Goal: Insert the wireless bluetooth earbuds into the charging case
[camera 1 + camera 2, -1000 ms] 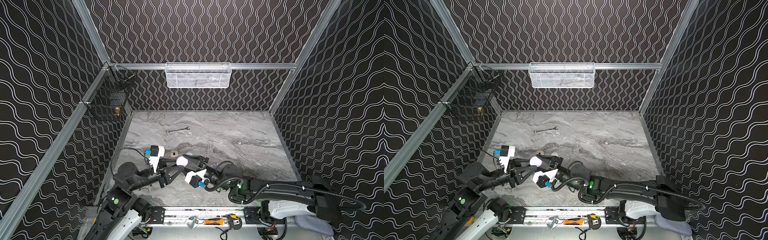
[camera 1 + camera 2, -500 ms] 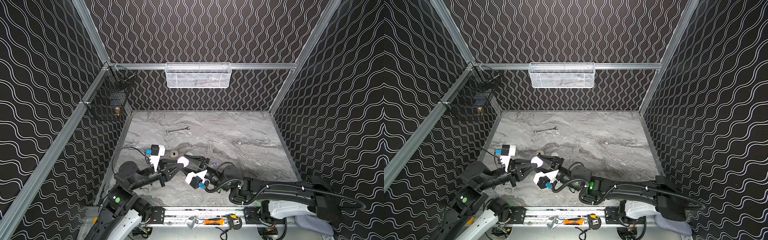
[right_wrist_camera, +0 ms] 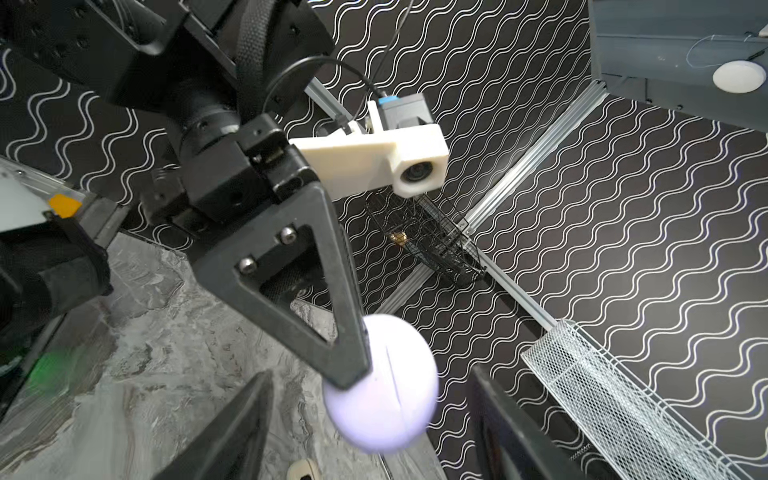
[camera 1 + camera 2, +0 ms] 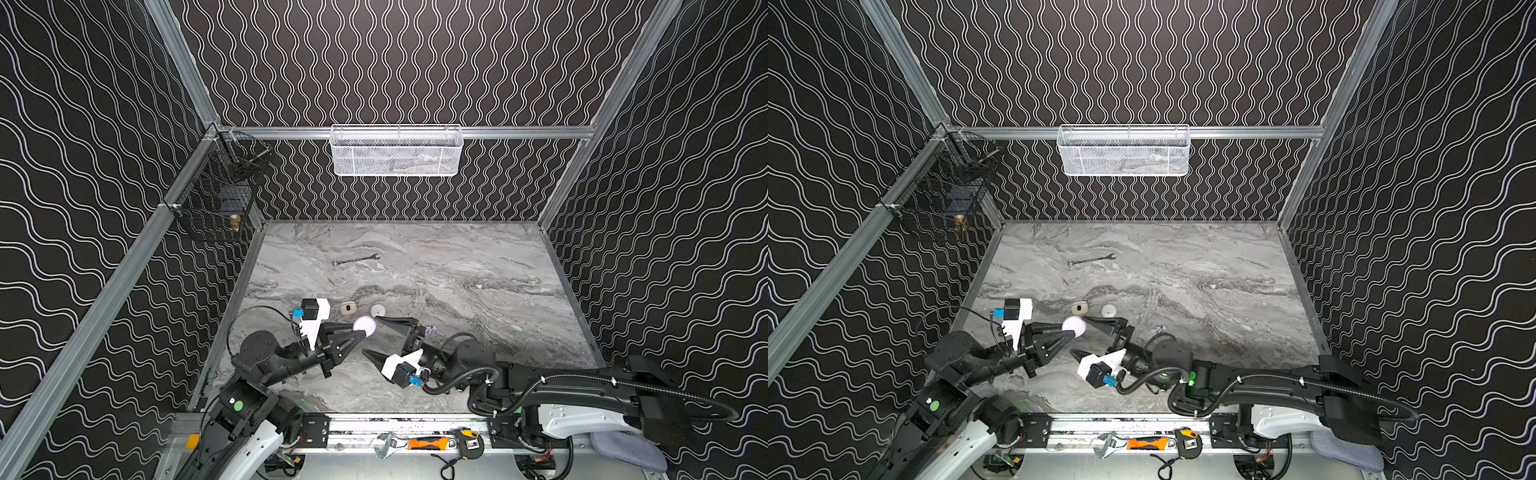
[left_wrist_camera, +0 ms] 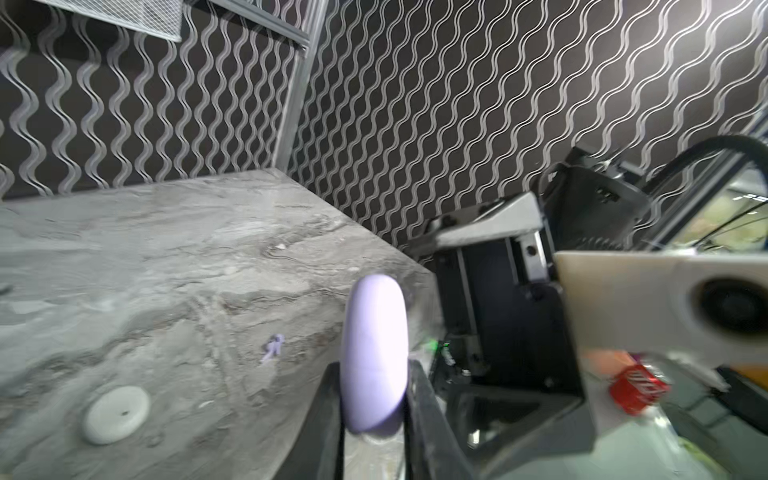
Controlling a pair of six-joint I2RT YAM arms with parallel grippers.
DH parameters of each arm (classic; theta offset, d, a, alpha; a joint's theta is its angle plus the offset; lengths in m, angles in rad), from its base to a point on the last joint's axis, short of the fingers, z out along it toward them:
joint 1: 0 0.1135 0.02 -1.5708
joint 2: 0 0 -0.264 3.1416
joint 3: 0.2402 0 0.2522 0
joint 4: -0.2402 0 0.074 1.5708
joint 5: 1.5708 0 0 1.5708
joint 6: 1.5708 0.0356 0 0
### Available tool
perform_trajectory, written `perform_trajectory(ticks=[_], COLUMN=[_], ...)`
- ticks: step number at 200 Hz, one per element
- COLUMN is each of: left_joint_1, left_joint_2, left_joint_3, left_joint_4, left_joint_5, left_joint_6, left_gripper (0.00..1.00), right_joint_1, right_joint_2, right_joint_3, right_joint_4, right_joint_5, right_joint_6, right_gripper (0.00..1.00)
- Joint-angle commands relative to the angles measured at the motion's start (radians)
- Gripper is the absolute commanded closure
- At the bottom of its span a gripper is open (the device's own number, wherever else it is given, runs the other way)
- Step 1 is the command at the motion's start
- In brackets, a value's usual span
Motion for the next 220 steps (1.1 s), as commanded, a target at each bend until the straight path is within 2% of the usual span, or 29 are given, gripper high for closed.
perform_trajectory(ticks=[1,13,35,57,79,106,153,177,220], left_joint_1=[0.000,0.000,0.001,0.000,0.001,0.001,0.000,0.001,0.001], left_joint_2=[-0.024,-0.029,-0.006,0.031,0.026,0.023,0.040,0.047,0.048], left_joint_3=[-0.044,-0.078,-0.151,-0.189,-0.228,-0.230,-0.233,-0.229,-0.225], left_joint_4=[0.100,0.147,0.267,0.342,0.425,0.440,0.488,0.500,0.481], left_joint_5=[-0.076,-0.071,0.013,0.080,0.140,0.182,0.221,0.242,0.232], left_joint_6=[0.086,0.101,0.118,0.135,0.128,0.131,0.105,0.099,0.113], left_gripper=[1.00,1.00,1.00,1.00,1.00,1.00,1.00,1.00,1.00], right_joint_1=[0.004,0.004,0.004,0.001,-0.014,-0.033,-0.057,-0.069,-0.085], right_joint_2=[-0.081,-0.128,-0.170,-0.162,-0.137,-0.088,-0.044,-0.042,-0.054], right_joint_3=[-0.046,-0.067,-0.086,-0.056,-0.024,0.018,0.042,0.047,0.065], right_joint_4=[0.008,-0.019,-0.025,-0.088,-0.131,-0.181,-0.165,-0.130,-0.118], right_joint_5=[-0.040,-0.055,-0.043,-0.008,0.006,-0.012,-0.002,0.056,0.075], right_joint_6=[0.093,0.131,0.185,0.215,0.231,0.245,0.246,0.247,0.290], right_gripper=[0.24,0.26,0.33,0.41,0.44,0.48,0.50,0.55,0.60])
